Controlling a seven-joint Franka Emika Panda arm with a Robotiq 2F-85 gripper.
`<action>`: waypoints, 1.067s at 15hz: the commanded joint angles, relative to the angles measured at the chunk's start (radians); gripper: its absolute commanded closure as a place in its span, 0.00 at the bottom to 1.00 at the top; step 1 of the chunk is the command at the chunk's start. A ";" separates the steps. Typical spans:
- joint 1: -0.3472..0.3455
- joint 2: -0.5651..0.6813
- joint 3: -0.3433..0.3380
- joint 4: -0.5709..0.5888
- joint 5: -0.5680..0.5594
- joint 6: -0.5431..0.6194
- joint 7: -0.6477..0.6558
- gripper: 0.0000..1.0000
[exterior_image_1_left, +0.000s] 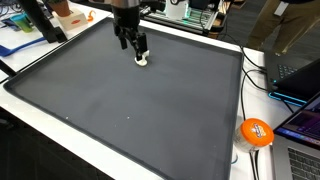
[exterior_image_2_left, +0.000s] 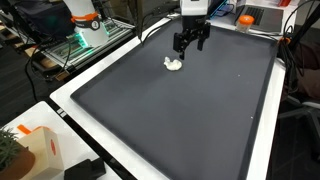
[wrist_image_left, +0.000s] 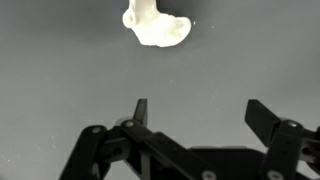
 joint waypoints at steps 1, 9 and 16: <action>0.009 -0.003 -0.021 0.018 0.014 -0.022 0.001 0.00; -0.133 0.032 0.038 -0.017 0.011 0.007 0.015 0.00; -0.251 0.079 0.120 -0.151 0.010 0.013 0.020 0.00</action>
